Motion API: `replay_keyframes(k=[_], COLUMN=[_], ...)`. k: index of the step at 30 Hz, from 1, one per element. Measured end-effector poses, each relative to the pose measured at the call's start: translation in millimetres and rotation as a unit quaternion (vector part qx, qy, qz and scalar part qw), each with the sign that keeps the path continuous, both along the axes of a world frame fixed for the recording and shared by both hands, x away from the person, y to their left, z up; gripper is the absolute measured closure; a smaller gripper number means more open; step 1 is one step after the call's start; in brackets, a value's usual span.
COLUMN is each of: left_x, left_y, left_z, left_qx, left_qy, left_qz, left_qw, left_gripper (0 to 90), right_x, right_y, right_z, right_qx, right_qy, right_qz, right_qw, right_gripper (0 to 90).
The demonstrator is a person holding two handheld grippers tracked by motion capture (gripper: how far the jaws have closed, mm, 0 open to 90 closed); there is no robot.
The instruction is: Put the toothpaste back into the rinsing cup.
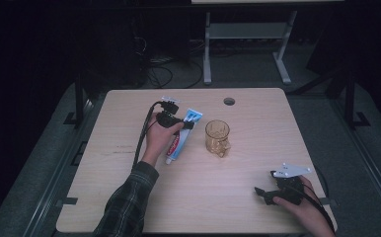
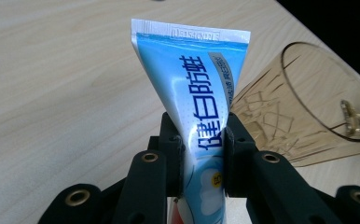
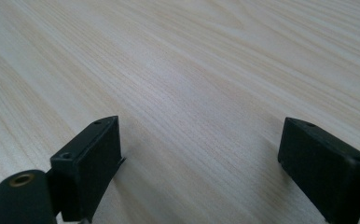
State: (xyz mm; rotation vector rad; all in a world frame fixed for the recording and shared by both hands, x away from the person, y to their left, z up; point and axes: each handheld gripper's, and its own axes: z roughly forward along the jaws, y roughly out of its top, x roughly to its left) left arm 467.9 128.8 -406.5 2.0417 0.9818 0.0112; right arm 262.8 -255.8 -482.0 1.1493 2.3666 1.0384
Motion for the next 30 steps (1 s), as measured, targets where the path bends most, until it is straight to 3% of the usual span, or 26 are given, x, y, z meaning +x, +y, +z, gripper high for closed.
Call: replay_keyframes(k=[11,14,20,22,27,30], left_x=[-9.4,-12.7,-17.9,-18.7,-22.3,-23.4], left_y=[10.6,14.2,17.0,17.6,20.0,20.5], left_z=[18.5,24.5,32.7,34.1,39.7,41.8], left_qx=[-0.037,-0.059,-0.08,-0.085,-0.11,-0.115], left_qy=[-0.042,-0.059,-0.081,-0.083,-0.1,-0.104], left_qz=[-0.01,-0.019,-0.037,-0.04,-0.054,-0.057], left_qw=[0.9984,0.9963,0.9928,0.9921,0.9875,0.9863], left_gripper=[73.2,73.1,73.0,72.9,72.9,72.9], right_x=[0.0,0.0,0.0,0.0,0.0,0.0], right_y=[0.0,0.0,0.0,0.0,0.0,0.0], right_z=[0.0,0.0,0.0,0.0,0.0,0.1], right_qx=[0.0,0.0,0.0,0.0,0.0,0.0], right_qy=[0.0,0.0,0.0,0.0,0.0,0.0], right_qz=[0.0,0.0,0.0,0.0,0.0,0.0], right_qw=[1.0,1.0,1.0,1.0,1.0,1.0], right_gripper=[12.3,12.3,12.3,12.3,12.4,12.4])
